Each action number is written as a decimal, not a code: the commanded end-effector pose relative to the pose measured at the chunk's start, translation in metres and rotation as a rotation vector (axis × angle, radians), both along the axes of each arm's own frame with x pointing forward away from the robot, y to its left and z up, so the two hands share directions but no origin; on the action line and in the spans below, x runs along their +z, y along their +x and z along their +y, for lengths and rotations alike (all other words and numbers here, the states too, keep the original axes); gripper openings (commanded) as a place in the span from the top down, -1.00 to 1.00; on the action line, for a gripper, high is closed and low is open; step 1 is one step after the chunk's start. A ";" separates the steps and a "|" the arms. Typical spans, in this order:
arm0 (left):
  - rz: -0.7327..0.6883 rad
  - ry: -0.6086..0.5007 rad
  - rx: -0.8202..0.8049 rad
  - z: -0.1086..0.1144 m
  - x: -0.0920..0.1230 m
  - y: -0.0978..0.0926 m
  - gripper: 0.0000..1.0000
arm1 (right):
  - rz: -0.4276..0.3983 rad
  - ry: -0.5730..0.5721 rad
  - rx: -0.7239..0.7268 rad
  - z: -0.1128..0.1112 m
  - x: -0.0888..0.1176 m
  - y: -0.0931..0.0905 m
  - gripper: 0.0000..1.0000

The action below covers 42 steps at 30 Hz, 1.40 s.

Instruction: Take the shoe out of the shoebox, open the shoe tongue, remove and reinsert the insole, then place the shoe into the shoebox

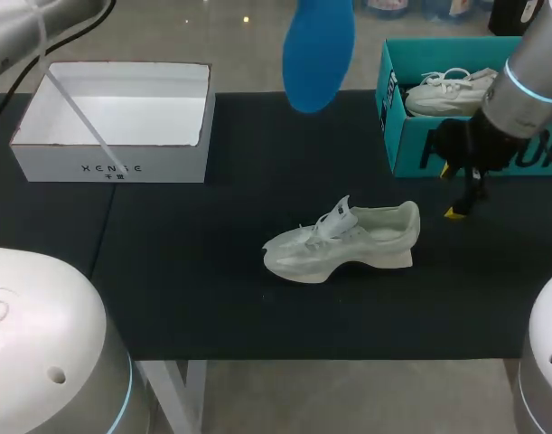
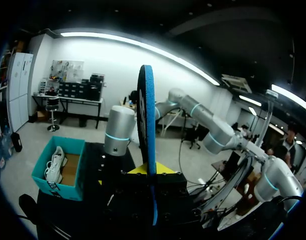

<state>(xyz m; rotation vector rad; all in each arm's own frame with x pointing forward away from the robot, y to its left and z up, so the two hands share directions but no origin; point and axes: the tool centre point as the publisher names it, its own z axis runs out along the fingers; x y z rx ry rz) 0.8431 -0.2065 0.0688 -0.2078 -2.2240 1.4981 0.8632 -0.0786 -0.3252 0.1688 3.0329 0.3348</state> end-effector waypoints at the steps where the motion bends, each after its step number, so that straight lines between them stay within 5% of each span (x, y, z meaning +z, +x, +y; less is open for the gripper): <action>1: 0.000 0.000 0.000 0.000 0.000 0.000 1.00 | -0.002 -0.004 -0.001 0.000 0.000 -0.001 -1.00; 10: 0.000 0.000 0.000 0.000 0.000 0.000 1.00 | -0.002 -0.004 -0.001 0.000 0.000 -0.001 -1.00; 23: 0.095 -0.031 0.036 -0.018 -0.008 -0.051 1.00 | -0.002 -0.004 -0.001 0.000 0.000 -0.001 -1.00; 42: 0.093 -0.031 0.044 -0.018 -0.006 -0.054 1.00 | -0.002 -0.004 -0.001 0.000 0.000 -0.001 -1.00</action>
